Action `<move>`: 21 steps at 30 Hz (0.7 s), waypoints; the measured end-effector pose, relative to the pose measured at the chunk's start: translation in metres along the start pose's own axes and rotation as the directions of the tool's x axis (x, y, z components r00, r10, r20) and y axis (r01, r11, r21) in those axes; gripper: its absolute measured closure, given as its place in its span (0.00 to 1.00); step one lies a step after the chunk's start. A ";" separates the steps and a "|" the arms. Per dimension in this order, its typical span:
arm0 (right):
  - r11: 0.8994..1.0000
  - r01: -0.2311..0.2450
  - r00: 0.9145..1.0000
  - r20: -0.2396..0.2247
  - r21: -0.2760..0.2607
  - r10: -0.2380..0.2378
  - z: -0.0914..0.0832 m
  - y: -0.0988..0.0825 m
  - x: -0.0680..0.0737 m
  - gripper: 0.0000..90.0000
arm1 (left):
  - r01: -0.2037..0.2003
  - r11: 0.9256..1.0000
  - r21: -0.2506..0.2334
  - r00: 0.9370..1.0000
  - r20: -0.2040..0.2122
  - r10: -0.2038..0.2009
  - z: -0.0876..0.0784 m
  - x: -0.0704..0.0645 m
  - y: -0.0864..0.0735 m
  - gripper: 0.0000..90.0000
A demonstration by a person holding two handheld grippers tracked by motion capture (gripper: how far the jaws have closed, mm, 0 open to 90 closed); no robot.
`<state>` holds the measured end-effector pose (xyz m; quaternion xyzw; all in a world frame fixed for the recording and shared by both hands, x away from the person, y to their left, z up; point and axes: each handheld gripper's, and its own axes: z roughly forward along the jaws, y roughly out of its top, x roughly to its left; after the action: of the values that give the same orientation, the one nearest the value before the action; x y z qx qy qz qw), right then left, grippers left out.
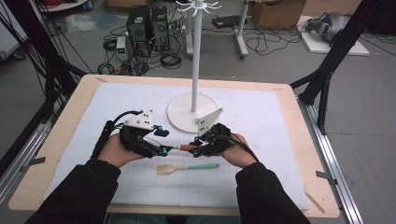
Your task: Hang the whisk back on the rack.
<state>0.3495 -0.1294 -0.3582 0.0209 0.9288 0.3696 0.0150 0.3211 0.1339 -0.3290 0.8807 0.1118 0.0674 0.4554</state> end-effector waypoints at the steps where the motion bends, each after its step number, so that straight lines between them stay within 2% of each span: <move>1: 1.000 0.000 1.000 0.000 0.000 0.000 0.000 0.000 0.000 0.80 | 0.000 1.000 0.000 1.000 0.000 0.000 0.000 0.000 0.000 0.51; 4: 1.000 0.007 1.000 0.001 0.004 -0.007 -0.001 0.003 0.001 0.80 | -0.012 1.000 0.012 1.000 0.013 0.012 0.002 0.001 0.000 0.53; 5: 1.000 0.010 1.000 0.001 0.001 -0.010 -0.001 0.004 0.001 0.80 | -0.012 1.000 0.022 1.000 0.002 0.012 0.004 0.000 0.000 0.55; 10: 1.000 0.018 1.000 0.002 0.004 -0.018 -0.001 0.008 0.001 0.80 | -0.017 0.998 0.058 1.000 0.000 0.017 0.010 -0.001 0.001 0.58; 14: 1.000 0.016 1.000 0.004 0.006 -0.016 0.000 0.010 0.002 0.80 | -0.030 0.994 0.103 1.000 0.005 0.030 0.017 -0.002 0.002 0.62; 21: 0.999 0.032 0.999 0.002 0.018 -0.032 0.001 0.018 0.005 0.80 | -0.042 0.990 0.136 0.999 0.023 0.040 0.026 -0.005 0.007 0.63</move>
<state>0.3451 -0.1155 -0.3472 0.0067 0.9323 0.3609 0.0218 0.3232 0.1082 -0.3380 0.9124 0.0935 0.0603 0.3939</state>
